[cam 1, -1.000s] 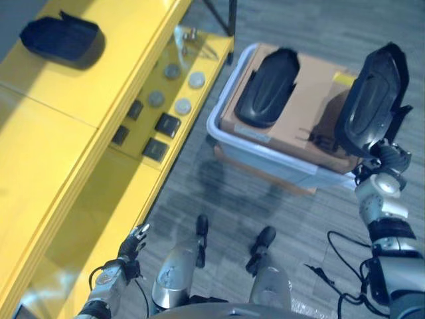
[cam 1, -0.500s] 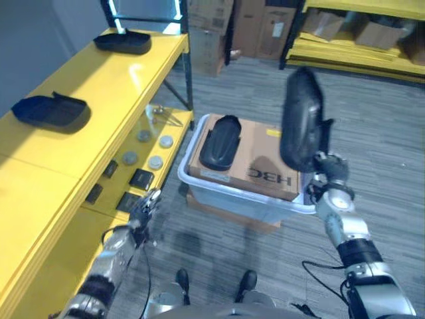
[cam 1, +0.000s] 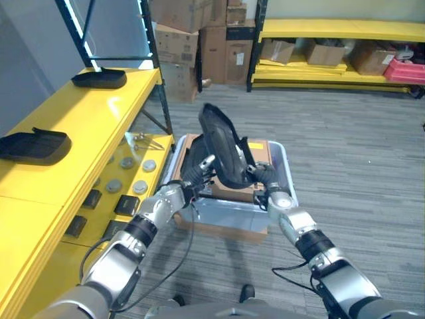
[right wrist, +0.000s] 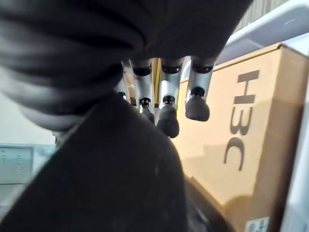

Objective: Move parts from the plastic box to the shelf.

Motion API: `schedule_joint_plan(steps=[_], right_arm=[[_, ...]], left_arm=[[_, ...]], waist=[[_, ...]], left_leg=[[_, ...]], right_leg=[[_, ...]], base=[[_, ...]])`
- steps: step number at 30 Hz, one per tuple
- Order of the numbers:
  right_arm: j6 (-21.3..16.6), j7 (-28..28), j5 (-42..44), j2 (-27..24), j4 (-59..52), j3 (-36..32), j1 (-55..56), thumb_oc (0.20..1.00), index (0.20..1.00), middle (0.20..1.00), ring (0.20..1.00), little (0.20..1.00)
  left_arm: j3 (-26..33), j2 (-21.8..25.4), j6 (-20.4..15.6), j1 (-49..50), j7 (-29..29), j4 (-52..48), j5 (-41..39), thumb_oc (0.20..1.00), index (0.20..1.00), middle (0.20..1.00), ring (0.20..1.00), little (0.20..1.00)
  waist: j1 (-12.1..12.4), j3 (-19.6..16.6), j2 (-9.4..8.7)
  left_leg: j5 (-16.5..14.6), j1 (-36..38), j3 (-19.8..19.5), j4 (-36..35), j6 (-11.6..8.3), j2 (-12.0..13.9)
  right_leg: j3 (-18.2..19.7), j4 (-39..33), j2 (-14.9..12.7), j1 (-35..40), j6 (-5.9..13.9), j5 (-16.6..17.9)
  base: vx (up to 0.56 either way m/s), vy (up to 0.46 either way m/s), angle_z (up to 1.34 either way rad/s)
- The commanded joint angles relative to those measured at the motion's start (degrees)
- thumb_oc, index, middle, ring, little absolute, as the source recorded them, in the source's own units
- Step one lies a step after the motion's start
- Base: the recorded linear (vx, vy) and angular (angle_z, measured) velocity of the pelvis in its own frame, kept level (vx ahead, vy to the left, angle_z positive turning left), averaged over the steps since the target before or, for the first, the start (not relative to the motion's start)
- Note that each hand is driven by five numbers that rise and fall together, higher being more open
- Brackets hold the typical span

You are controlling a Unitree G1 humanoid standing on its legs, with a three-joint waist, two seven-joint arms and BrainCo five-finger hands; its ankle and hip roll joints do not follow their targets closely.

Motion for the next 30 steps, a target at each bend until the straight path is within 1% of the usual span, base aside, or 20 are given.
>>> schedule_joint_plan(steps=[1, 4, 5, 7, 10, 13, 15, 17, 21, 28, 30], right_arm=[[-4.66, 1.7, -0.39, -0.64, -1.9, -0.55, -5.85, 0.2, 0.2, 0.2, 0.2, 0.2], [-4.31, 2.56, -0.85, -0.88, -0.96, -0.29, -5.32, 0.2, 0.2, 0.2, 0.2, 0.2], [-4.42, 2.97, -0.94, -1.07, -0.49, -0.28, -4.85, 0.2, 0.2, 0.2, 0.2, 0.2], [-4.59, 3.29, -0.83, -1.31, 0.05, -0.3, -4.72, 0.2, 0.2, 0.2, 0.2, 0.2], [-4.75, 4.84, -1.6, -1.29, 1.23, -0.09, -4.52, 0.2, 0.2, 0.2, 0.2, 0.2], [-4.47, 6.04, -2.67, -1.2, 1.3, 0.3, -4.4, 0.2, 0.2, 0.2, 0.2, 0.2], [-4.4, 6.5, -2.78, -0.63, 1.14, 1.52, -4.43, 0.2, 0.2, 0.2, 0.2, 0.2], [-4.22, 6.74, -2.82, -0.11, 1.03, 1.97, -4.49, 0.2, 0.2, 0.2, 0.2, 0.2], [-2.92, 7.12, -3.67, 1.02, 0.35, 3.12, -4.63, 0.2, 0.2, 0.2, 0.2, 0.2], [-2.4, 7.52, -4.84, 2.86, 0.83, 5.46, -5.24, 0.2, 0.2, 0.2, 0.2, 0.2], [-1.82, 7.65, -5.47, 3.71, 0.77, 6.5, -5.66, 0.2, 0.2, 0.2, 0.2, 0.2]], left_arm=[[-1.13, -0.34, -2.79, -4.23, 0.24, 2.03, -2.48, 1.0, 1.0, 1.0, 1.0, 1.0], [-0.06, 0.07, -4.61, -4.71, 1.75, 0.38, -4.45, 1.0, 1.0, 1.0, 1.0, 1.0], [0.57, 0.94, -4.93, -4.88, 0.77, 0.15, -3.18, 1.0, 1.0, 1.0, 1.0, 1.0], [0.8, 1.47, -4.91, -5.07, 0.46, -0.03, -2.97, 1.0, 1.0, 1.0, 1.0, 1.0], [1.08, 2.3, -3.75, -5.33, -0.61, -0.31, -2.97, 1.0, 1.0, 1.0, 1.0, 1.0], [0.61, 2.07, -3.82, -4.97, -1.48, -0.66, -1.79, 1.0, 1.0, 1.0, 1.0, 1.0], [-0.89, 1.75, -3.46, -4.72, -1.24, -2.26, -0.29, 1.0, 1.0, 1.0, 1.0, 1.0], [-1.67, 1.28, -3.17, -4.51, -0.73, -2.85, -0.5, 1.0, 1.0, 1.0, 1.0, 1.0], [-3.0, 0.34, -2.61, -4.0, -0.79, -3.53, 0.71, 1.0, 1.0, 1.0, 1.0, 1.0], [-5.15, -1.26, -2.03, -3.79, -0.09, -4.64, 2.56, 1.0, 1.0, 1.0, 1.0, 1.0], [-6.6, -1.69, -1.51, -4.02, -0.22, -4.84, 6.21, 1.0, 1.0, 1.0, 1.0, 1.0]], waist=[[1.61, -1.83, -0.34], [1.61, -2.17, -0.43], [1.67, -2.31, -0.43], [1.75, -2.41, -0.42], [1.95, -2.68, -0.3], [1.97, -2.67, -0.27], [2.13, -2.61, -0.23], [2.17, -2.58, -0.27], [2.17, -2.53, -0.28], [2.31, -2.42, -0.29], [2.38, -2.4, -0.3]], left_leg=[[-2.75, -2.63, -1.07, 3.28, -1.52, 2.56], [-2.87, -2.52, -0.93, 3.29, -1.69, 2.64], [-2.96, -2.47, -0.75, 3.39, -1.78, 2.72], [-2.97, -2.48, -0.76, 3.44, -1.87, 2.77], [-2.93, -2.5, -1.0, 3.32, -1.93, 2.66], [-2.96, -2.42, -1.17, 3.23, -1.85, 2.57], [-2.93, -2.49, -1.33, 3.21, -1.8, 2.5], [-2.96, -2.55, -1.47, 3.23, -1.79, 2.48], [-3.04, -2.45, -1.64, 3.05, -1.67, 2.31], [-3.01, -2.49, -1.66, 3.06, -1.61, 2.28], [-3.03, -2.55, -1.78, 3.07, -1.56, 2.14]], right_leg=[[1.46, 1.52, -3.99, 3.34, 6.11, -6.06], [1.41, 1.29, -3.87, 3.52, 6.08, -6.17], [1.26, 1.28, -3.87, 3.6, 6.07, -6.25], [1.18, 1.23, -3.81, 3.66, 6.03, -6.29], [0.99, 1.16, -3.73, 3.75, 5.98, -6.36], [0.96, 1.22, -3.74, 3.77, 5.96, -6.41], [0.88, 1.18, -3.76, 3.77, 6.02, -6.32], [0.85, 1.19, -3.8, 3.74, 6.08, -6.31], [0.93, 1.14, -3.72, 3.77, 6.04, -6.39], [0.83, 1.24, -3.81, 3.7, 6.07, -6.35], [0.85, 1.2, -3.85, 3.69, 6.11, -6.27]], base=[[0.0, -0.013, -0.03], [0.0, 0.0, 0.0], [0.0, 0.0, 0.0], [0.0, 0.0, 0.0], [0.0, 0.0, 0.0], [0.0, 0.0, 0.0], [0.0, 0.0, 0.0], [0.0, 0.0, 0.0], [0.0, 0.0, 0.0], [0.0, 0.0, 0.0], [0.0, 0.0, 0.0]])
